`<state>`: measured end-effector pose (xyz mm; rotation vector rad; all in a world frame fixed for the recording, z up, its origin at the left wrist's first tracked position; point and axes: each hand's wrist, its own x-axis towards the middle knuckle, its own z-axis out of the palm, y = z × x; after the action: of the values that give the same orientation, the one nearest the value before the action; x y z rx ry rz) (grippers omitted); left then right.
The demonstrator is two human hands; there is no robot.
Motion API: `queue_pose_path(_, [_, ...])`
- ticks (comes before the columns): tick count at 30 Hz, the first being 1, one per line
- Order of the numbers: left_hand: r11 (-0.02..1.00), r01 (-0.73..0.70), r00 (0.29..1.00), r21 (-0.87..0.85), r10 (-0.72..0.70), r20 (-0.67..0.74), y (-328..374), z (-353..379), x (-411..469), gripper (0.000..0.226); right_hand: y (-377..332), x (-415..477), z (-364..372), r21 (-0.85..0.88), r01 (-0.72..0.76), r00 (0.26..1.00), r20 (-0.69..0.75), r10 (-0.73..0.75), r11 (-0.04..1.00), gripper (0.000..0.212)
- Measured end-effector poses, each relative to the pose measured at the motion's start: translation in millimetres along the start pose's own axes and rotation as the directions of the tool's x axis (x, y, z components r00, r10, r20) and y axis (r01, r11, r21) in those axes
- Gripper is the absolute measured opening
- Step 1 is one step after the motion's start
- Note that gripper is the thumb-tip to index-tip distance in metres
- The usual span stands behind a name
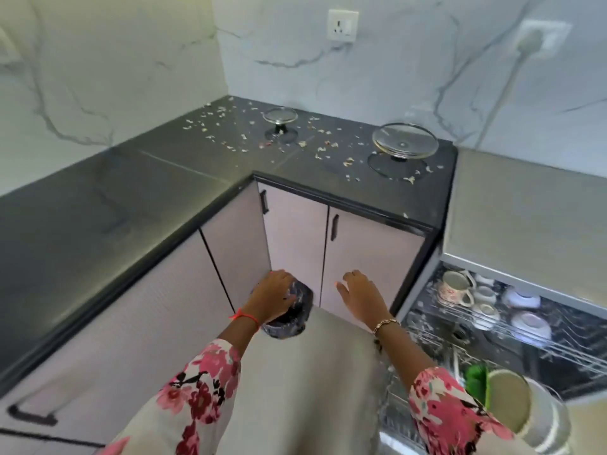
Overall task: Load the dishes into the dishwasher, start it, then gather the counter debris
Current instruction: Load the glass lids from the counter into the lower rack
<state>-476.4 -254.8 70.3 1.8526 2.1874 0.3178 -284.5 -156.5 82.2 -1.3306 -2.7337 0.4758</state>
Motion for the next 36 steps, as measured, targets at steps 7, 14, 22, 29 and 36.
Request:
queue_pose_path(7, [0.999, 0.022, 0.990, -0.045, -0.028, -0.141, -85.4, -60.6, 63.5, 0.041, -67.6, 95.5, -24.2, 0.029, 0.012, 0.994, -0.107, -0.009, 1.000, 0.034])
queue_pose_path(14, [0.998, -0.010, 0.977, -0.056, -0.003, -0.214, -128.6, -85.7, 153.0, 0.042, -58.6, 201.9, -44.0, 0.082, -0.051, 0.983, -0.171, 0.065, 0.995, 0.034])
queue_pose_path(22, [0.989, -0.129, 0.976, -0.074, 0.113, -0.185, -119.2, -95.2, 306.1, 0.042, 6.8, 313.0, -75.5, 0.101, -0.123, 0.950, -0.274, 0.147, 0.987, 0.037])
queue_pose_path(29, [0.964, -0.256, 0.963, -0.073, 0.248, -0.100, -78.0, -89.4, 447.0, 0.048, 98.2, 376.3, -112.9, 0.581, -0.340, 0.766, -0.285, 0.577, 0.739, 0.035])
queue_pose_path(36, [0.949, -0.299, 0.953, -0.104, 0.301, 0.014, -52.6, -71.8, 547.0, 0.053, 166.9, 424.5, -131.8, 0.978, -0.134, 0.527, 0.208, 0.824, -0.161, 0.032])
